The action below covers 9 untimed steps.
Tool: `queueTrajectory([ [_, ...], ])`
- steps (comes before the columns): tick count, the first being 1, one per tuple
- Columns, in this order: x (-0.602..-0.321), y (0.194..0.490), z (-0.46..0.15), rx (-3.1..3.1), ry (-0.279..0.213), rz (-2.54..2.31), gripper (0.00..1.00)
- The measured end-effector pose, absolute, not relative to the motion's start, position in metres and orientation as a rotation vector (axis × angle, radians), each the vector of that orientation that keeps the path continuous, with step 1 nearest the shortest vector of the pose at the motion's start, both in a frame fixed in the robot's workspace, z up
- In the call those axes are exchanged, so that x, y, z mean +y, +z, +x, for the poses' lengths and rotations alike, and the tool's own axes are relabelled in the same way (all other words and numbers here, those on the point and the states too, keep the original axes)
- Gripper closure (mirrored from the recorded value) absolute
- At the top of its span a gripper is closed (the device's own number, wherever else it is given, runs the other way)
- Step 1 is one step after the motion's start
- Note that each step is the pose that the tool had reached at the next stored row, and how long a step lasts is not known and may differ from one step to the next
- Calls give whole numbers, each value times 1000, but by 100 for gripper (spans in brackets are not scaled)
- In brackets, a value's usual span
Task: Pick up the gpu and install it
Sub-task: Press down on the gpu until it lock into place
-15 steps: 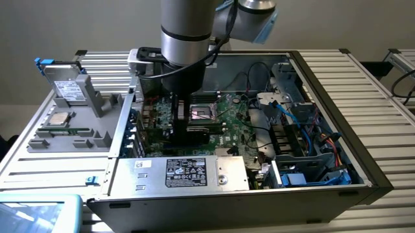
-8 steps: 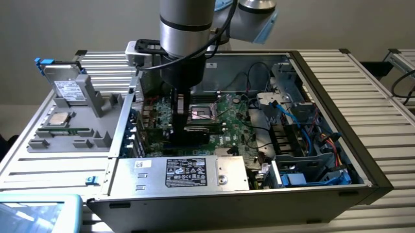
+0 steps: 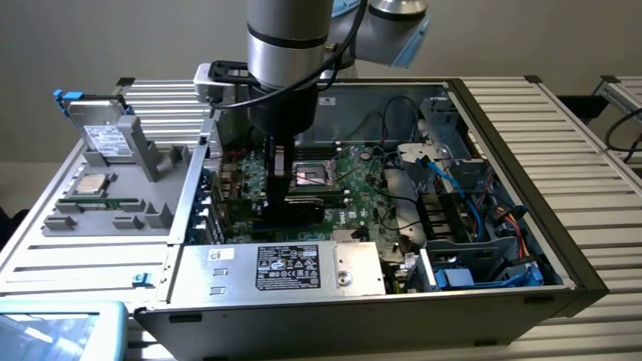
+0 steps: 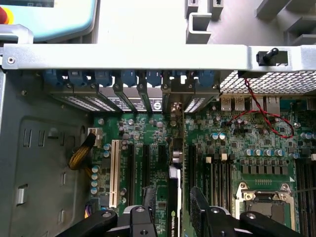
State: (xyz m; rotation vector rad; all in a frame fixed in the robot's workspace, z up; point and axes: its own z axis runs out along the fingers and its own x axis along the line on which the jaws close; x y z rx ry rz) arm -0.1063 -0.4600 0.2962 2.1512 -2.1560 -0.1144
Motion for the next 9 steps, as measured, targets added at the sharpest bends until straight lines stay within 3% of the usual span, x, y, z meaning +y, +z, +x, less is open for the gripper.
queueTrajectory([
  [3,-460,296,-106,-2156,-114,2151,60],
  [4,-460,296,-106,-2156,-114,2151,67],
  [7,-460,296,-106,-2156,-114,2151,73],
  [9,-460,296,-106,-2156,-114,2151,84],
])
